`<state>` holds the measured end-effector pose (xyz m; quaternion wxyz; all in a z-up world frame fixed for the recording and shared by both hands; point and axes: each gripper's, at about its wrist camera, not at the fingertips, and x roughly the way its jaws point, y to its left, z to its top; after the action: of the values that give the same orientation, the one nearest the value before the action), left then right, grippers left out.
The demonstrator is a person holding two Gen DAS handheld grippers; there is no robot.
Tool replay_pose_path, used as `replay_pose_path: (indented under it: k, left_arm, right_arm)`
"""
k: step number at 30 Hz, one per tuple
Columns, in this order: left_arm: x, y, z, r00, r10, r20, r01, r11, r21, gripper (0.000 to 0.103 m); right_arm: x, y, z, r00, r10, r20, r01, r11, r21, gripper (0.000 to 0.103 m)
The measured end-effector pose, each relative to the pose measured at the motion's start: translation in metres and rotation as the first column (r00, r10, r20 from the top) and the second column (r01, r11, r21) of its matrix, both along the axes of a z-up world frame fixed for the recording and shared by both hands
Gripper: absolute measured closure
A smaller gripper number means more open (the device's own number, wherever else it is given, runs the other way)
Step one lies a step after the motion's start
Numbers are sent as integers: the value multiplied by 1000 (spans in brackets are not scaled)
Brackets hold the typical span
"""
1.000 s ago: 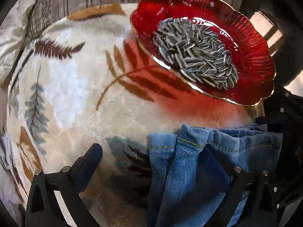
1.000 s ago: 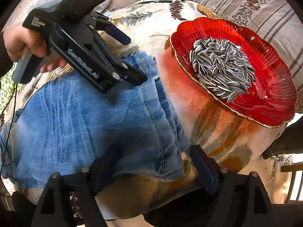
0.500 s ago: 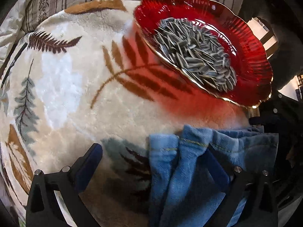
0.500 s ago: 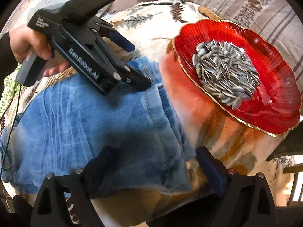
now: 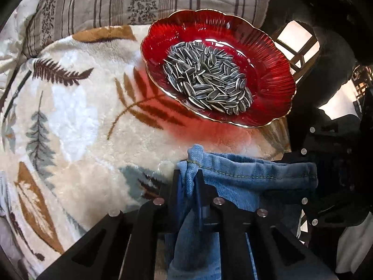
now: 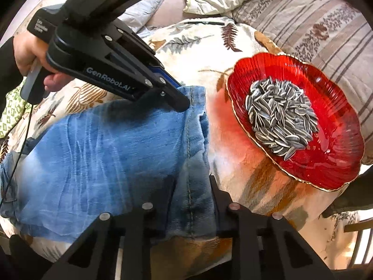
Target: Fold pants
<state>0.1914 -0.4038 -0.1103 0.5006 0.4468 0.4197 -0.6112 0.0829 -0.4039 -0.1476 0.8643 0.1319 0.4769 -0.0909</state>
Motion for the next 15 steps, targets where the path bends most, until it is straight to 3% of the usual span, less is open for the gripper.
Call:
replay_pose_path:
  k: [15]
  left_arm:
    - [-11,18,0,1000,10,-3,-10,1000,-18,94]
  right_arm:
    - [-15,8,8,1000,-9,13,10,1000,-15,76]
